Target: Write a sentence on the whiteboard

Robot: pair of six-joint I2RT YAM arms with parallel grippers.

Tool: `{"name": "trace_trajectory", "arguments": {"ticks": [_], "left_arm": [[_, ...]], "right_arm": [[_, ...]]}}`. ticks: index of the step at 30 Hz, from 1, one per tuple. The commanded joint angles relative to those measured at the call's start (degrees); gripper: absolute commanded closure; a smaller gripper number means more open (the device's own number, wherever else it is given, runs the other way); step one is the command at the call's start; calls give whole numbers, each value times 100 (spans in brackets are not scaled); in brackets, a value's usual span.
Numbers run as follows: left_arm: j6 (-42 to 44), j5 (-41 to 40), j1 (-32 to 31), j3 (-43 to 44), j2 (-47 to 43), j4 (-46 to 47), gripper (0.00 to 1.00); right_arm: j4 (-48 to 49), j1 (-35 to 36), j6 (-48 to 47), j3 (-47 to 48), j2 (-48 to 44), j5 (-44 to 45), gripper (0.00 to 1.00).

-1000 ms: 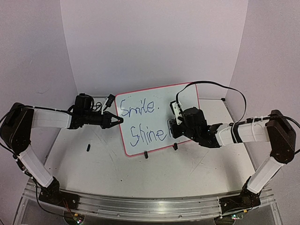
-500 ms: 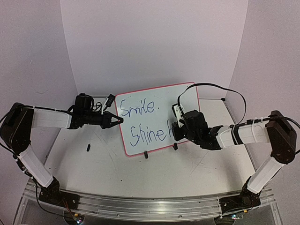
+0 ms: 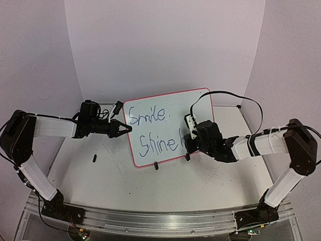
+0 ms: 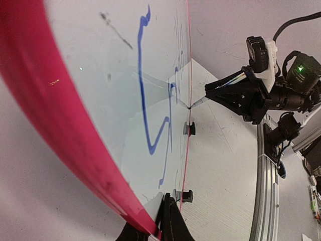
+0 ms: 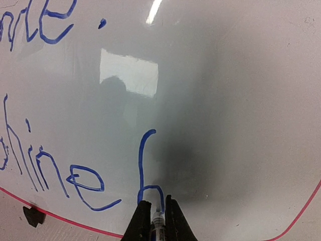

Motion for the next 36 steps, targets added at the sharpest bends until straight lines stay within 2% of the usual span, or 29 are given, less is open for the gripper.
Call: {"name": "trace_trajectory", "arguments": {"ticks": [1, 12, 19, 21, 25, 36], "left_arm": [[828, -1315, -55, -133, 387, -731, 100], [828, -1309, -55, -137, 382, -729, 100], [837, -1337, -53, -147, 358, -730, 100], [828, -1328, -58, -128, 385, -729, 100], [819, -1300, -55, -97, 433, -730, 100], [881, -1410, -69, -130, 402, -726, 100]], "right_arm": [[116, 62, 149, 40, 98, -83, 100], [203, 150, 195, 206, 225, -210, 100], [150, 181, 7, -7, -1104, 153, 100], [76, 151, -124, -52, -1197, 311, 100], [222, -78, -264, -164, -1075, 123, 100], [499, -100, -520, 39, -608, -381, 100]]}}
